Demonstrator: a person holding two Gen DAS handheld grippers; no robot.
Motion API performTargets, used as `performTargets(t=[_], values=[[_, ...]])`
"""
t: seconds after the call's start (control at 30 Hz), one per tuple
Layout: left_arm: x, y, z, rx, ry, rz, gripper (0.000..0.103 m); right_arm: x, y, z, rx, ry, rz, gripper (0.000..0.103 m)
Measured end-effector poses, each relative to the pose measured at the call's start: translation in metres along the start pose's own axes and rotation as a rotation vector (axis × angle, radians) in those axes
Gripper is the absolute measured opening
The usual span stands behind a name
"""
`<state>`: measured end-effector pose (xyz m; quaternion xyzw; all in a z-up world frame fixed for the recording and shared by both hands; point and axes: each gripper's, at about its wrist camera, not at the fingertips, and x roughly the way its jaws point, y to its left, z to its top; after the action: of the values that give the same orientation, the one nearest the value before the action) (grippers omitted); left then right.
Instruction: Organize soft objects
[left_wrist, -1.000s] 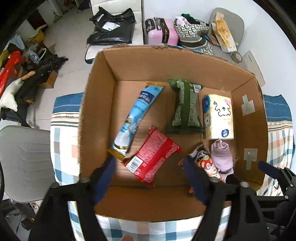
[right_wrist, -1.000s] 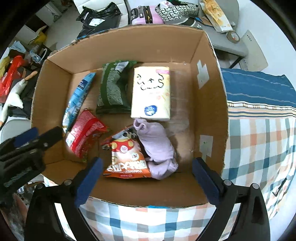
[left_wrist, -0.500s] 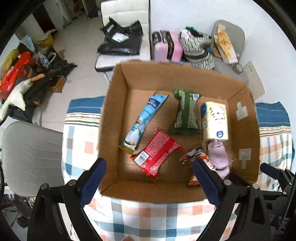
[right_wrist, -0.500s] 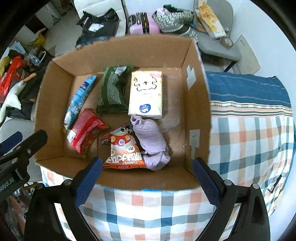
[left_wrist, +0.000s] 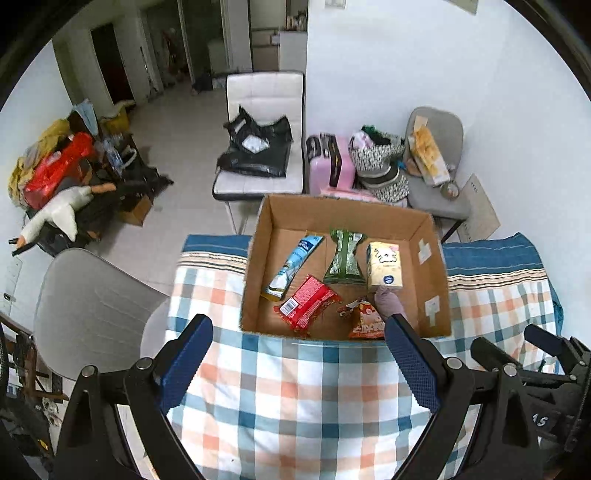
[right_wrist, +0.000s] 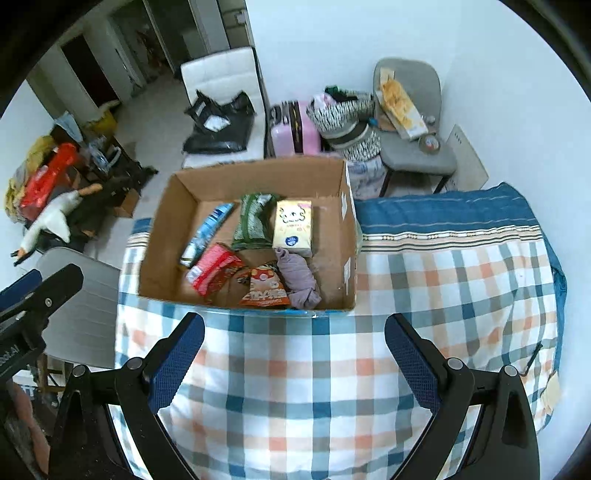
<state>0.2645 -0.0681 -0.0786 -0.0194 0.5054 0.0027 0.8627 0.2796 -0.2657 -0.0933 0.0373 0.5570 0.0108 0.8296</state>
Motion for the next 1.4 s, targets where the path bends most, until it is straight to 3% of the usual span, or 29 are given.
performTargets(t=[0.3,0.77,1.03,1.4], values=[[-0.08,-0.001,-0.028,0.016,-0.081,0.005,0.095,-0.085,0.003,-0.035,-0.025,-0.078,0.031,0.1],[-0.15,-0.003,-0.059,0.015,-0.108,-0.003,0.095,-0.176,0.012,-0.074,-0.059,-0.15,0.04,0.1],[-0.174,-0.004,-0.063,0.021,-0.146,0.003,0.095,-0.207,0.009,-0.082,-0.057,-0.201,0.027,0.1],[-0.174,-0.004,-0.063,0.015,-0.163,0.03,0.095,-0.211,0.011,-0.077,-0.059,-0.221,0.0,0.103]])
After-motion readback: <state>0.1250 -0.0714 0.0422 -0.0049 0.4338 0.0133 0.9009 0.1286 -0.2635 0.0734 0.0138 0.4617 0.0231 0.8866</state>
